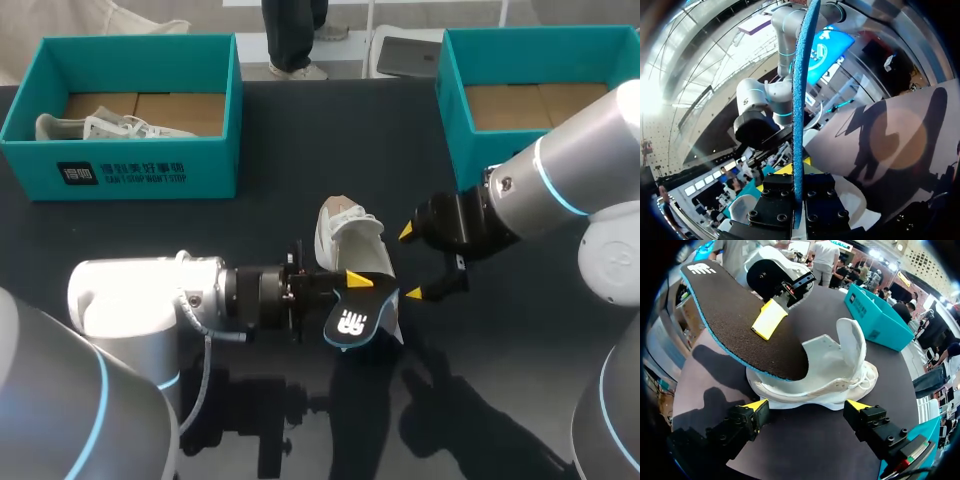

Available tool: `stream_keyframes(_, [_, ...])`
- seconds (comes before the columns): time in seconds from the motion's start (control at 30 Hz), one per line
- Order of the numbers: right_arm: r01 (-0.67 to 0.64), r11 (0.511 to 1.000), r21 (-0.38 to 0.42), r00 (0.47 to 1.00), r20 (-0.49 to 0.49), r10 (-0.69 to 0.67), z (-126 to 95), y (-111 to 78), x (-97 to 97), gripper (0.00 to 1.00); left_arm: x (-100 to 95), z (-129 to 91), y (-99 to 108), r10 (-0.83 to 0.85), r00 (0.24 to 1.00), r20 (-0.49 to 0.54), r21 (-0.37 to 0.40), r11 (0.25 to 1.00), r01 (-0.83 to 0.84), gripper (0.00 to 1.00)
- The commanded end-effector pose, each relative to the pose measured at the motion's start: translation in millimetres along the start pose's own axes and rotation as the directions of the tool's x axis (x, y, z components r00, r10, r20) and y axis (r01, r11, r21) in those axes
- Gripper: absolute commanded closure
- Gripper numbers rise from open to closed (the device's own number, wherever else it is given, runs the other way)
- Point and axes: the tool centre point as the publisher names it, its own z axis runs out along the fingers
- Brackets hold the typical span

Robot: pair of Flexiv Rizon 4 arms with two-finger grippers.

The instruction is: Take the shoe out of the shoebox, open the shoe tongue, remove and reinsert the insole, then place the shoe into the shoebox

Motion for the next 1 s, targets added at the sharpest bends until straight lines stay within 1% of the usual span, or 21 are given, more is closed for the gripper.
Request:
stream_keyframes(0.03, [-0.001,1.0,0.003,1.0,0.003,0.001,1,0.8,1.0,0.0,-3.1,8,15,0.007,1.0,0.0,0.013,1.0,-0.007,1.0])
stream_keyframes(0.13, [-0.001,1.0,0.003,1.0,0.003,0.001,1,0.8,1.0,0.0,-4.8,9,19,0.014,1.0,-0.007,0.011,1.0,-0.014,1.0])
stream_keyframes(0.6, [-0.001,1.0,0.003,1.0,0.003,0.001,1,0.8,1.0,0.0,-5.2,10,48,0.006,1.0,-0.026,-0.02,1.0,-0.006,1.0])
stream_keyframes(0.77, [-0.001,1.0,0.003,1.0,0.003,0.001,1,0.8,1.0,0.0,-6.0,8,58,0.006,0.999,-0.035,-0.049,0.999,-0.008,1.0])
stream_keyframes(1.0, [-0.001,1.0,0.003,1.0,0.003,0.001,1,0.8,1.0,0.0,-7.4,6,59,-0.003,0.999,-0.038,-0.063,0.998,0.0,1.0])
